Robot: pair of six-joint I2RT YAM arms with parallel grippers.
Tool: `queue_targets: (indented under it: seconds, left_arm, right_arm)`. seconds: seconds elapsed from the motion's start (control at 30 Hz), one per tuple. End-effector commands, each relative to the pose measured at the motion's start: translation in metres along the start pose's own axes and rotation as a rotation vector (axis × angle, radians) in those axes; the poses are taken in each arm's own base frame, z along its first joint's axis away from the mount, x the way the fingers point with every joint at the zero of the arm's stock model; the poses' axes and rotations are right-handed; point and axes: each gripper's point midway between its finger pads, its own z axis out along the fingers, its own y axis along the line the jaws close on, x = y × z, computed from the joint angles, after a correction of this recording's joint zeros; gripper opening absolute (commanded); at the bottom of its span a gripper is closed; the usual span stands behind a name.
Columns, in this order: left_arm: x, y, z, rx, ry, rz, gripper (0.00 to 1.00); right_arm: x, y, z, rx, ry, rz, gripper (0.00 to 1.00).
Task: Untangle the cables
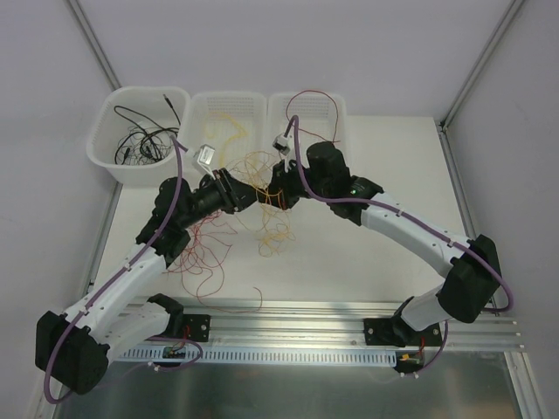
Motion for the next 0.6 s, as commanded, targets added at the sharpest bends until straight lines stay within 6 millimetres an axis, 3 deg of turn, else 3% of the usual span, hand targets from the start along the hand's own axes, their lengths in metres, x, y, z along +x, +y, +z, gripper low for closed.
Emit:
queue_targets:
  seconds: [0.0,0.1,0.17,0.4,0.57]
  left_arm:
    - [-0.045,0.005,0.006,-0.046,-0.210,0.015,0.29]
    - [-0.049,0.009,0.003,-0.066,-0.238,0.040,0.09]
    - [-0.052,0.008,0.000,-0.072,-0.258,0.059,0.01]
    - [-0.061,0.014,-0.008,-0.113,-0.313,0.114,0.00]
    - [-0.063,0.013,-0.005,-0.115,-0.306,0.129,0.00]
  right_arm:
    - [0.022,0.059,-0.003,-0.218,0.087,-0.021,0.01]
    - [0.030,0.057,-0.004,-0.210,0.102,-0.020,0.04]
    - [0.033,0.056,-0.007,-0.204,0.110,-0.023,0.07]
    - [0.043,0.052,-0.021,-0.169,0.139,-0.053,0.20]
    - [0.042,0.049,-0.032,-0.126,0.136,-0.072,0.40]
